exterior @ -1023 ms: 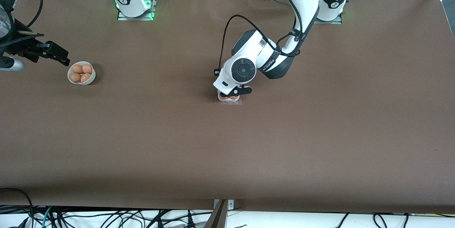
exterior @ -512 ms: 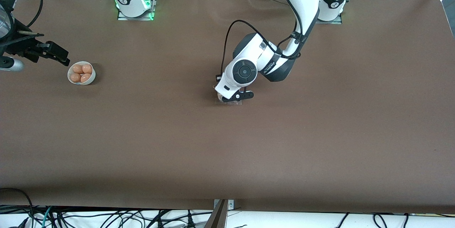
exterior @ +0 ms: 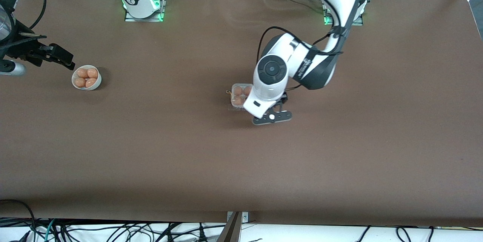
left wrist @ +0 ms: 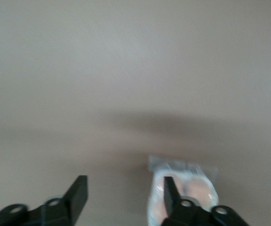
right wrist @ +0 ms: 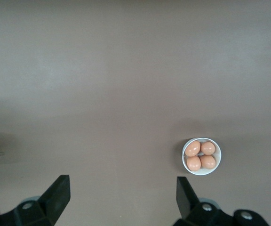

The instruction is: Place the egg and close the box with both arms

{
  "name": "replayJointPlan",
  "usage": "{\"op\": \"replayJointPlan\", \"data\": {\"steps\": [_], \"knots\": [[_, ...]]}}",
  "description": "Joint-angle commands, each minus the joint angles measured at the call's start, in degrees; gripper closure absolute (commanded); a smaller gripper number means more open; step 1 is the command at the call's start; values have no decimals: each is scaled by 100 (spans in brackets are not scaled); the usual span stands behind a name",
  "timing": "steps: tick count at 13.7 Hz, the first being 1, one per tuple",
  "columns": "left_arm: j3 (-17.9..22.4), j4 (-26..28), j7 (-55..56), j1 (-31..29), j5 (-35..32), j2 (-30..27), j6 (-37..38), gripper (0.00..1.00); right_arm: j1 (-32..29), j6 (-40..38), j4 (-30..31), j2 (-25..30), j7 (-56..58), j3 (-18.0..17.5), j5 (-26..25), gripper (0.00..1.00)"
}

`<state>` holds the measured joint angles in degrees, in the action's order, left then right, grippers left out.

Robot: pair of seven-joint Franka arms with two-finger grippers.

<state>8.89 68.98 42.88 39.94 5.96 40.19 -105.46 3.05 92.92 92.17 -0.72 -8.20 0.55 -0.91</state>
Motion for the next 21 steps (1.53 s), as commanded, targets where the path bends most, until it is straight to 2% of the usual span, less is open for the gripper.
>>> {"op": "replayJointPlan", "data": {"steps": [1,4,5,8,9,12,14,19,21], "knots": [[620,19,-208,-4,-174,-388,236,0,3,7,-23,20,91,33,109,0],[1376,-77,-1155,-12,-122,-722,718,0,3,7,-23,20,91,33,109,0],[1518,-103,-1551,-117,-113,-767,972,0,3,7,-23,20,91,33,109,0],[1528,-401,-2186,-608,-95,-854,1387,0,3,7,-23,20,91,33,109,0],[1450,-420,-2353,-862,-113,-1020,1440,0,3,7,-23,20,91,33,109,0],[617,-96,-3064,-1907,-192,-1565,1467,0,3,7,-23,20,91,33,109,0],[246,220,-3512,-2523,-201,-1926,1555,0,3,-2,-23,20,91,33,109,0],[131,1503,-4638,-3237,-157,-2910,1503,0,-6,7,-23,20,91,42,109,0],[34,1959,-4692,-3369,-174,-3121,1074,0,-6,-2,-23,20,91,42,109,0]]}}
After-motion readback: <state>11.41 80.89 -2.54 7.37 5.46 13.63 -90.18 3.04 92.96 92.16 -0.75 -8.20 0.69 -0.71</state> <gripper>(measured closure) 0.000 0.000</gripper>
